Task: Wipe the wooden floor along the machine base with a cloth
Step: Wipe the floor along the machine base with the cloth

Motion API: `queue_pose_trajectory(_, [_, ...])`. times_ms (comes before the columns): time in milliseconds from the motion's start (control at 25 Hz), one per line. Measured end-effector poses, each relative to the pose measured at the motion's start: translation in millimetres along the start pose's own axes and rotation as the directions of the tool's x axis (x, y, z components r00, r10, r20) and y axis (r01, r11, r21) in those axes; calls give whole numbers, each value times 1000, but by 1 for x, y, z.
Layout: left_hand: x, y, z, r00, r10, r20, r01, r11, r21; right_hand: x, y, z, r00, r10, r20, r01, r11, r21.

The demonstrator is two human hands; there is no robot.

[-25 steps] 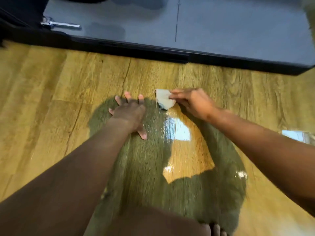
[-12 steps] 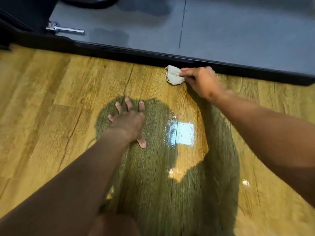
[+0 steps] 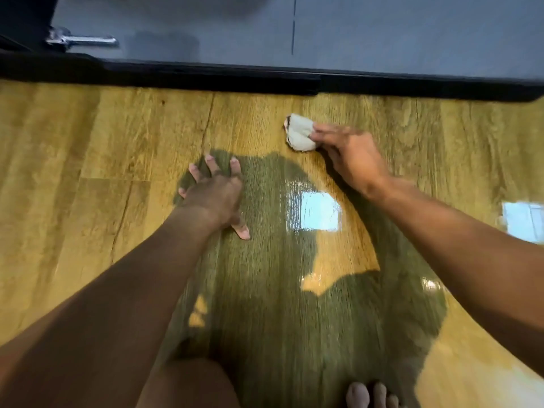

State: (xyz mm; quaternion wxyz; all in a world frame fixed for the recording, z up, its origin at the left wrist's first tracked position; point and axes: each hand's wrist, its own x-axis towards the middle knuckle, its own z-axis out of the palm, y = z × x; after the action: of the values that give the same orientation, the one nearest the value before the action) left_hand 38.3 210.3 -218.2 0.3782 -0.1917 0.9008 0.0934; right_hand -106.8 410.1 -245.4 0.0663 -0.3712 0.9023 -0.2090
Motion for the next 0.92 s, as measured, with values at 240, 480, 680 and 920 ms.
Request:
queue_pose_trajectory(240, [-1,1,0,1000,6,-23,-6,1000,7,-46,-4,-6,982,-151,114,152,988,2])
queue_pose_trajectory(480, [-5,1,-2,1000,0,-20,0,1000,1,-134,-30,15,983,-163,85,159,986,46])
queue_pose_trajectory(680, [-10,4,-4,999,-6,-35,6,1000,10,-151,-32,6,955,-252,157,247,968,52])
queue_pose_trajectory(920, [-12,-4,1,990,127,-62,-115,978,177,-197,-58,24,993,-93,74,88,994,61])
